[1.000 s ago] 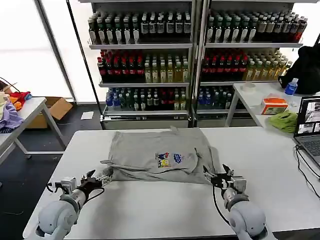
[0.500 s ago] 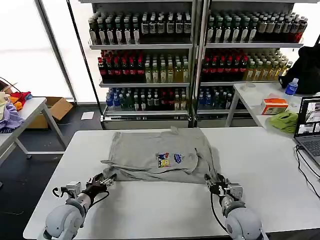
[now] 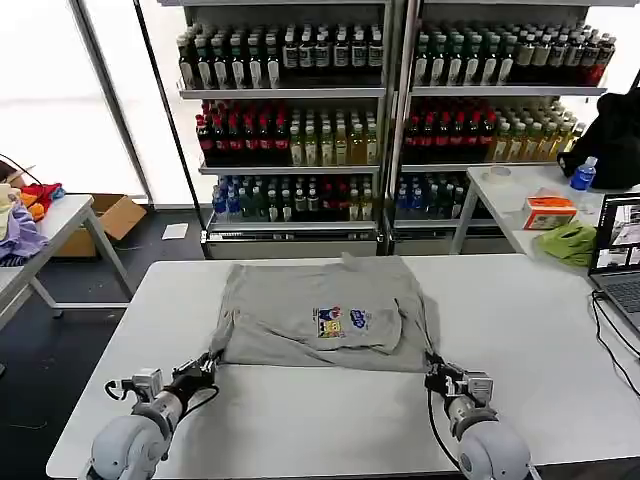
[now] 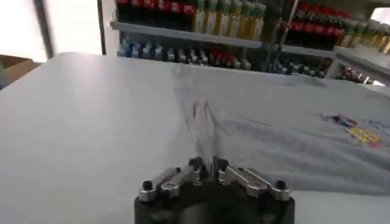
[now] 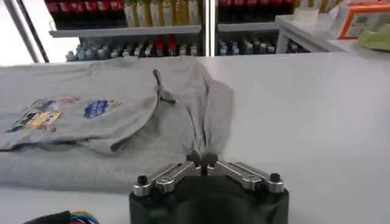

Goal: Fold and organize the clothes.

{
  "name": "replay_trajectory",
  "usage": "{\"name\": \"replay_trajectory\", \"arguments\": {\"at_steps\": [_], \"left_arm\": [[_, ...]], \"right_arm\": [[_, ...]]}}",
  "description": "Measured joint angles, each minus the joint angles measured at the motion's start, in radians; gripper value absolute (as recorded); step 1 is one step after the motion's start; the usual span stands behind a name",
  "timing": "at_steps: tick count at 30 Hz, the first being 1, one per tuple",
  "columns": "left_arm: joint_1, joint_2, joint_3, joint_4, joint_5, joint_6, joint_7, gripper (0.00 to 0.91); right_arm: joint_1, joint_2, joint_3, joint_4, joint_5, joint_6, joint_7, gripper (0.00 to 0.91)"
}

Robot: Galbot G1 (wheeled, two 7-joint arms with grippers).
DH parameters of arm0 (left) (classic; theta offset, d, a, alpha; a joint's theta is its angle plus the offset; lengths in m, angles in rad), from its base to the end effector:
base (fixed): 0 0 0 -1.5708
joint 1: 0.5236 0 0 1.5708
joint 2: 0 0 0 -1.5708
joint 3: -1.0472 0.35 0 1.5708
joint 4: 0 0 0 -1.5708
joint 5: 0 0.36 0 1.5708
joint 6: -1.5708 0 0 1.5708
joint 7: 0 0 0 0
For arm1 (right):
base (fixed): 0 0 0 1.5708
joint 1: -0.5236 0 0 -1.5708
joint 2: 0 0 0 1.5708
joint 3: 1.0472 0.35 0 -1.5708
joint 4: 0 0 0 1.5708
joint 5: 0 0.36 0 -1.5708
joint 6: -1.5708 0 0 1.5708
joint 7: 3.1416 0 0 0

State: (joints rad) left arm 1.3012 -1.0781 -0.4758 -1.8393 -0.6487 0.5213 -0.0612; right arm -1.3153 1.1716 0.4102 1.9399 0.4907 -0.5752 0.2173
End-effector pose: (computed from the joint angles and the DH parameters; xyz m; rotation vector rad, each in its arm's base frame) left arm 0.2773 0.1058 -0.3117 -0.1953 -2.5559 0.1573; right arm 0.2640 -0.0505 -0.2982 0.0862 -2.5845 -0.0139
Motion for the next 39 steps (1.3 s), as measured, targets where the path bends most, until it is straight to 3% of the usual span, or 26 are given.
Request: {"name": "replay_trajectory", "arguments": {"at_steps": [22,33,34,35,36,37,39], "left_arm": [[0.421,-0.079,-0.156,-0.327,0.090,0.046,0.012,0.010],[0.522,-0.073,-0.219,-0.397,0.112,0.053,0.024,0.010],[0.527,-0.073,-0.223,-0.402,0.112,0.053,0.026,0.091],[0.532,-0.074,-0.227,-0.407,0.114,0.054,0.028,0.242],[0.536,-0.075,-0.230,-0.411,0.115,0.054,0.029,0.746],[0.540,-0.077,-0.232,-0.415,0.116,0.054,0.030,0.907],[0.546,-0.079,-0.238,-0.422,0.118,0.054,0.031,0.907]], "right_arm": [[-0.321,-0.045,0.103,0.238,-0.008,0.016,-0.041,0.000],[-0.411,-0.039,0.117,0.291,-0.026,0.019,-0.049,0.000],[-0.414,-0.038,0.118,0.294,-0.029,0.018,-0.049,0.524],[-0.417,-0.038,0.118,0.298,-0.031,0.017,-0.049,0.907],[-0.420,-0.039,0.120,0.303,-0.033,0.017,-0.049,0.907],[-0.423,-0.039,0.121,0.307,-0.033,0.017,-0.049,0.907],[-0.431,-0.040,0.125,0.313,-0.035,0.018,-0.049,0.907]]}}
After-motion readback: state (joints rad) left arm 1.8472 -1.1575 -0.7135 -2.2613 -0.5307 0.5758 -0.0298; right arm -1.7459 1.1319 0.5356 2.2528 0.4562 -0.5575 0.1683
